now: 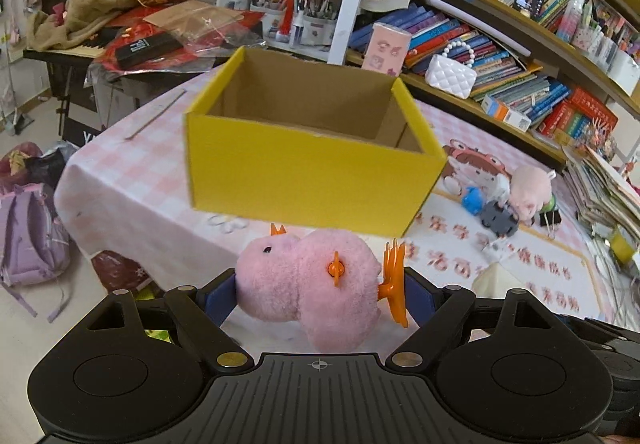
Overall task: Organize objects
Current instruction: 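Carry the chick and foam cube over the yellow box with both tools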
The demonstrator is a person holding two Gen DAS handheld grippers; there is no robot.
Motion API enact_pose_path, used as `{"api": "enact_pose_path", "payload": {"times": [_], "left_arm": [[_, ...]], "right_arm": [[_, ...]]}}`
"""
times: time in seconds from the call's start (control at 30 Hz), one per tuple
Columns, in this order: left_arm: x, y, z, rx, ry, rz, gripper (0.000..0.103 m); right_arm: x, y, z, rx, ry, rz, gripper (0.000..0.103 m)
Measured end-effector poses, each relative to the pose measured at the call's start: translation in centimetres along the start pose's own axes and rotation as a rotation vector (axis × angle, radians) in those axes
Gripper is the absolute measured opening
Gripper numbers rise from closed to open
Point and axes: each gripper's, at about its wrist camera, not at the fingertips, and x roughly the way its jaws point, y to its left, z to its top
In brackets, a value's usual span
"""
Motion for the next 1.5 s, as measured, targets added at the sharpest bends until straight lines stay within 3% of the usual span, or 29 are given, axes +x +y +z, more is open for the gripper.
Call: {"api": "enact_pose_path", "payload": {"times": [0.43, 1.13, 1.5], "left_arm": [[-2.5, 5.3, -0.1, -0.006, -0.044, -0.038, 0.086], [-3.3, 7.0, 0.1, -0.019, -0.075, -0.062, 0.086], [-2.9, 7.5, 0.1, -0.013, -0.061, -0.032, 0.086]], "right_arm": [[-1.4, 6.5, -1.4, -0.036, -0.021, -0.006, 0.043], [-1.7, 8.9, -1.2, -0.072, -0.033, -0.009, 0.043], [-0.4, 9.5, -0.9, -0.076, -0.011, 0.027, 0.043]]}}
